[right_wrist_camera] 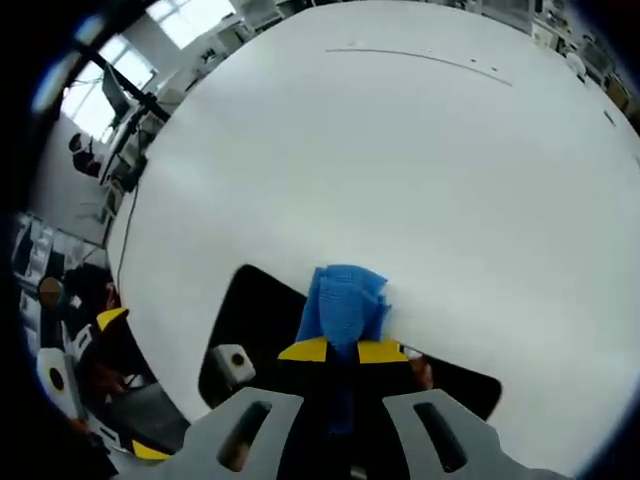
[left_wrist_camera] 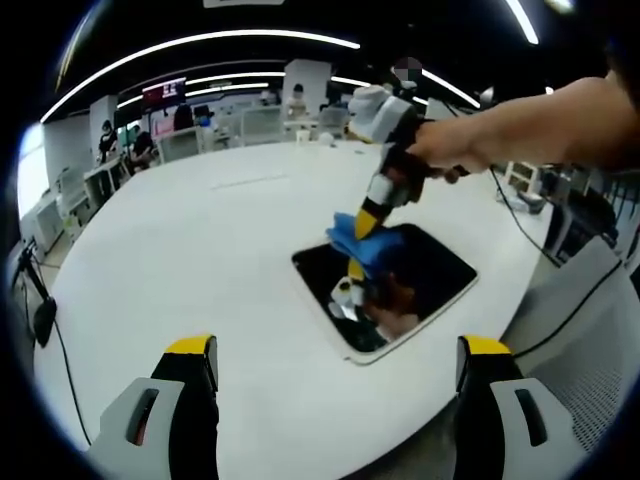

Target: Wipe the mirror surface with the cleaning cloth until all visible marks leave the cleaned area.

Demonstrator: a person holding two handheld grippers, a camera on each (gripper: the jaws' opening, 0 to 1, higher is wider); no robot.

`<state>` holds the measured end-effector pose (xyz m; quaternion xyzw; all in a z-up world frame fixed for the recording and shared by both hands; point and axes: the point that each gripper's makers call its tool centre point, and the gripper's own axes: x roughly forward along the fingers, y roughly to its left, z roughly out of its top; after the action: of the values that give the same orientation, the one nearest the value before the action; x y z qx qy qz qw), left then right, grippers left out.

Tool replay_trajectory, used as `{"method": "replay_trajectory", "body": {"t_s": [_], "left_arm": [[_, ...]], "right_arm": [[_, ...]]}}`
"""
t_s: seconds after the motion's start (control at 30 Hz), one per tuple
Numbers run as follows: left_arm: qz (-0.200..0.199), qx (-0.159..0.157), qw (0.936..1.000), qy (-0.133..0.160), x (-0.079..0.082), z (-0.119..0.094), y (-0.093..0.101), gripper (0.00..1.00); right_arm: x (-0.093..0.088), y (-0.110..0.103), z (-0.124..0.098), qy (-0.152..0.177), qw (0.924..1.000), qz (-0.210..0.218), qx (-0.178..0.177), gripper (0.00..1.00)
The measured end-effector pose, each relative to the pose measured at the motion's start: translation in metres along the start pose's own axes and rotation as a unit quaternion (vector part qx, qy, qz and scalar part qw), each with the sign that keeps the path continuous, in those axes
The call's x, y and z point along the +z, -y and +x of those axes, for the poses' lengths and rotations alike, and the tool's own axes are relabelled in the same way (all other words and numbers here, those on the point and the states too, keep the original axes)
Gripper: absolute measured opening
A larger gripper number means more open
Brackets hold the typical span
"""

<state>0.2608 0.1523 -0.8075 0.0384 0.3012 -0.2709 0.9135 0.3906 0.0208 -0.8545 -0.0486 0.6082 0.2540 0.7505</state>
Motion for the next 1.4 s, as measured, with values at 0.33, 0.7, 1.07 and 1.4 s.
{"method": "replay_trajectory", "body": {"t_s": [0.33, 0.7, 1.07, 1.4], "left_arm": [[-0.002, -0.001, 1.0, 0.0, 0.0, 0.0, 0.001, 1.0], [0.001, -0.011, 0.9999, -0.004, 0.006, -0.004, 0.006, 1.0], [-0.016, 0.001, 0.9999, -0.004, 0.011, 0.0, 0.009, 1.0], [0.014, 0.028, 0.9995, 0.003, 0.013, -0.003, -0.003, 1.0]], "right_arm": [[0.003, 0.004, 0.004, -0.001, 1.0, -0.001, 0.003, 0.02], [0.002, 0.015, 0.003, 0.001, 1.0, 0.007, 0.005, 0.02], [-0.004, 0.024, -0.002, 0.002, 0.9999, 0.011, 0.002, 0.02], [-0.008, 0.04, -0.006, 0.003, 0.9998, 0.02, -0.005, 0.02]]}}
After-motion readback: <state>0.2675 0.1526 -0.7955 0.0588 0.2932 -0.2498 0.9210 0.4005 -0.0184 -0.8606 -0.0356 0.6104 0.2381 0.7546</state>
